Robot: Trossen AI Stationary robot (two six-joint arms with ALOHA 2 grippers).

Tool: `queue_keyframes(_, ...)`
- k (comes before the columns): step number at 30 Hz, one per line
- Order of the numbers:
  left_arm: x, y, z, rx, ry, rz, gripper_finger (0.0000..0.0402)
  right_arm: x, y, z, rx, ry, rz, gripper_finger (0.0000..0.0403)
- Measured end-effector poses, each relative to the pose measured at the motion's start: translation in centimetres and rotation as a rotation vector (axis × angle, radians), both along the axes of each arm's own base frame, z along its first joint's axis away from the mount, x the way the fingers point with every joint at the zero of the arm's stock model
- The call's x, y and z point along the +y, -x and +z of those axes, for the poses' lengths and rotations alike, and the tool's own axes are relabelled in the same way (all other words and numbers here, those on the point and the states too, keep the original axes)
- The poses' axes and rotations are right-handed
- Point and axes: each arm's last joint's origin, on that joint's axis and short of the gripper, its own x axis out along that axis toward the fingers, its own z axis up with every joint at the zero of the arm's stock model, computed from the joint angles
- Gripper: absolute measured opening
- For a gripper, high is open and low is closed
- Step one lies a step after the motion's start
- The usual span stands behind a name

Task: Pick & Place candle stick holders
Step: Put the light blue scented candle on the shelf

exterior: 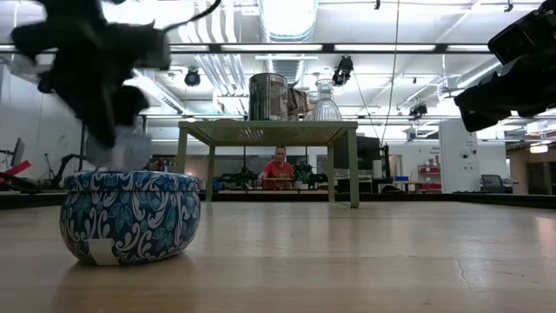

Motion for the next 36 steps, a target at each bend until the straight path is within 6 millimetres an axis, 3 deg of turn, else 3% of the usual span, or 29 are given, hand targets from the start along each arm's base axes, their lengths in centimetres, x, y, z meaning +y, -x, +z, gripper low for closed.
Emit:
queue_keyframes(8, 3.6, -1.5, 6.8, -0.026, -0.157, 0.021, 0.0301, 0.0, 0.0, 0.0, 0.000, 0.000, 0.000, 0.0008)
queue_keyframes(13, 7.5, -2.0, 11.0, -0.096, -0.233, 0.068, 0.0301, 0.0, 0.0, 0.0, 0.000, 0.000, 0.001, 0.0008)
queue_keyframes(17, 11.2, -1.7, 13.1, -0.136, -0.291, 0.151, 0.0302, 0.0, 0.0, 0.0, 0.000, 0.000, 0.000, 0.0008)
queue_keyframes(22, 15.9, -1.2, 13.4, -0.138, -0.310, 0.275, 0.0302, 0.0, 0.0, 0.0, 0.000, 0.005, 0.002, 0.0008)
queue_keyframes(26, 19.0, -1.5, 12.5, -0.163, -0.201, 0.313, 0.0302, 0.0, 0.0, 0.0, -0.001, 0.011, 0.003, 0.0008)
queue_keyframes(36, 22.8, -2.9, 10.3, -0.099, -0.194, 0.352, 0.0303, 0.0, 0.0, 0.0, -0.001, 0.009, 0.003, 0.0008)
